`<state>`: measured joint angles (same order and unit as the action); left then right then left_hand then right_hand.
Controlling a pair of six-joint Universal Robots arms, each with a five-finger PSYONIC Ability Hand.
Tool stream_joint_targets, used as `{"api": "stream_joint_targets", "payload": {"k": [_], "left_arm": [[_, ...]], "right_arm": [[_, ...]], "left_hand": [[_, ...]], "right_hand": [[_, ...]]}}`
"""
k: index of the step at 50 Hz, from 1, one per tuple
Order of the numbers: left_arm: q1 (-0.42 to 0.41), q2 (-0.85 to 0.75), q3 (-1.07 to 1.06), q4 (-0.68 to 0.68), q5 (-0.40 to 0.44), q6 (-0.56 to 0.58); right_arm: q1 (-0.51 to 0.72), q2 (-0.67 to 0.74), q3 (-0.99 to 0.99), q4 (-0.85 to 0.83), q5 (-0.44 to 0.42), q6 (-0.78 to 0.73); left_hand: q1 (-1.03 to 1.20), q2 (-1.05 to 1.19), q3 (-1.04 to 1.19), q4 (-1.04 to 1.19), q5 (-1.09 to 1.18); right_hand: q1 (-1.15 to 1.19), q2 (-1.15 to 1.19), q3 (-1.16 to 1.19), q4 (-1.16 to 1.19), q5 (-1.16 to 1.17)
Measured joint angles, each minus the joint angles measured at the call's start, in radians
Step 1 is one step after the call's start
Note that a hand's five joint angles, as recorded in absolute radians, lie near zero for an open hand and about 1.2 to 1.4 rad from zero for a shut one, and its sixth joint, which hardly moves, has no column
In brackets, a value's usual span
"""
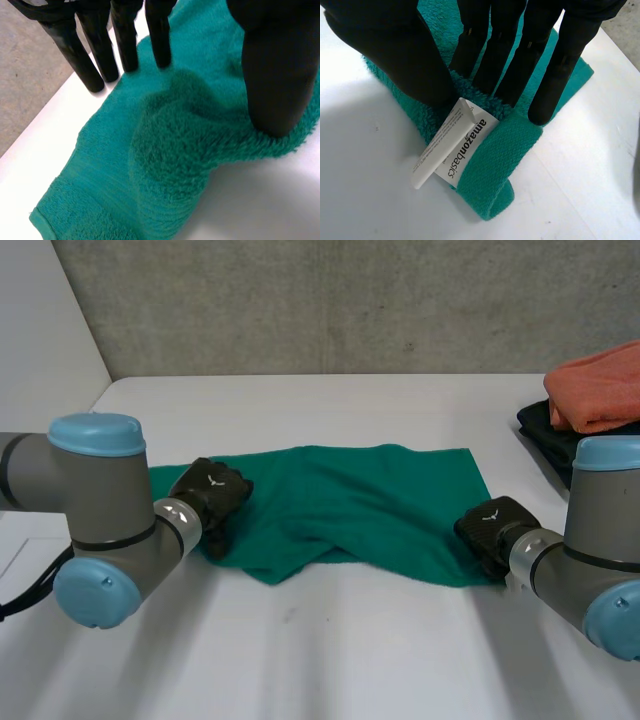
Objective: Fold the laundry.
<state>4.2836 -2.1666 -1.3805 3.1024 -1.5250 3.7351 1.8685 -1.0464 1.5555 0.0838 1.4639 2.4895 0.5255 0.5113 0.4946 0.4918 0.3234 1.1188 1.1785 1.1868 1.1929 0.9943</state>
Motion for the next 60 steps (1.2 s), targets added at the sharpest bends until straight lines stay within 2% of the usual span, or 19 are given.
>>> {"api": "stream_joint_targets", "payload": {"k": [1,2,4,6,8,13,17,25,27,31,37,38,42,43,47,51,58,60], "left_arm": [[0.000,-0.011,0.006,0.001,-0.003,0.012],[0.001,-0.020,0.013,0.002,-0.006,0.022],[0.004,-0.046,0.033,0.002,-0.021,0.051],[0.007,-0.065,0.054,0.000,-0.041,0.073],[0.010,-0.077,0.074,-0.004,-0.067,0.087],[0.008,-0.060,0.099,-0.028,-0.113,0.092],[-0.002,0.007,0.093,-0.066,-0.108,0.078],[-0.020,0.293,0.123,-0.136,-0.017,-0.015],[-0.020,0.317,0.153,-0.139,-0.008,-0.039],[-0.009,0.263,0.256,-0.152,-0.016,-0.067],[0.012,0.081,0.373,-0.262,-0.049,-0.074],[0.018,0.050,0.375,-0.301,-0.043,-0.080],[0.038,0.037,0.319,-0.355,0.008,-0.100],[0.046,0.048,0.288,-0.357,0.029,-0.105],[0.071,0.093,0.170,-0.314,0.090,-0.110],[0.097,0.097,0.060,-0.198,0.125,-0.075],[0.120,0.006,0.031,-0.085,0.119,0.025],[0.123,-0.024,0.045,-0.075,0.110,0.048]], "right_arm": [[-0.001,-0.001,0.000,0.000,0.000,0.000],[-0.001,-0.002,0.000,0.000,0.000,0.001],[-0.003,-0.006,0.000,0.000,0.001,0.001],[-0.005,-0.012,0.000,0.002,0.001,0.000],[-0.007,-0.021,-0.001,0.004,0.001,0.000],[-0.011,-0.052,-0.003,0.022,-0.001,-0.001],[-0.017,-0.101,-0.013,0.067,-0.008,-0.002],[-0.027,-0.252,-0.084,0.203,-0.053,0.020],[-0.028,-0.276,-0.107,0.216,-0.064,0.040],[-0.030,-0.281,-0.148,0.208,-0.077,0.099],[-0.027,-0.178,-0.197,0.169,-0.057,0.176],[-0.026,-0.157,-0.204,0.164,-0.048,0.182],[-0.026,-0.076,-0.231,0.151,0.001,0.196],[-0.026,-0.060,-0.236,0.149,0.012,0.196],[-0.026,-0.026,-0.240,0.147,0.035,0.183],[-0.026,-0.018,-0.227,0.146,0.033,0.166],[-0.025,-0.026,-0.203,0.145,0.012,0.159],[-0.025,-0.028,-0.196,0.145,0.008,0.159]], "left_hand": [[0.146,0.126,0.143,0.134,0.127],[0.146,0.126,0.143,0.134,0.127],[0.454,0.436,0.450,0.442,0.426],[0.597,0.590,0.601,0.611,0.593],[0.629,0.673,0.680,0.693,0.668],[0.629,0.679,0.688,0.701,0.669],[0.629,0.679,0.688,0.702,0.669],[0.629,0.682,0.690,0.702,0.669],[0.629,0.682,0.691,0.702,0.669],[0.629,0.682,0.691,0.702,0.669],[0.589,0.623,0.635,0.655,0.633],[0.218,0.300,0.319,0.323,0.310],[-0.157,-0.104,-0.077,-0.083,-0.088],[-0.191,-0.149,-0.130,-0.133,-0.138],[-0.209,-0.187,-0.171,-0.177,-0.187],[-0.180,-0.169,-0.153,-0.149,-0.153],[-0.087,-0.081,-0.062,-0.057,-0.060],[0.016,0.017,0.028,0.034,0.028]], "right_hand": [[0.000,0.000,0.000,0.000,0.000],[0.000,0.000,0.000,0.000,0.000],[0.000,0.000,0.000,0.000,0.000],[0.000,0.000,0.000,0.000,0.000],[0.000,0.000,0.000,0.000,0.000],[0.000,0.000,0.000,0.000,0.000],[0.000,0.000,0.000,0.000,0.000],[0.000,0.000,0.001,0.000,0.000],[0.000,0.000,0.001,0.000,0.000],[0.000,0.000,0.001,0.000,0.000],[0.000,0.000,0.001,0.000,0.000],[0.000,0.000,0.001,0.000,0.000],[0.000,0.000,0.001,0.000,0.000],[0.000,0.000,0.001,0.000,0.000],[0.000,0.000,0.001,0.000,0.000],[0.000,0.000,0.001,0.000,0.000],[0.000,0.000,0.001,0.000,0.000],[0.000,0.000,0.001,0.000,0.000]]}}
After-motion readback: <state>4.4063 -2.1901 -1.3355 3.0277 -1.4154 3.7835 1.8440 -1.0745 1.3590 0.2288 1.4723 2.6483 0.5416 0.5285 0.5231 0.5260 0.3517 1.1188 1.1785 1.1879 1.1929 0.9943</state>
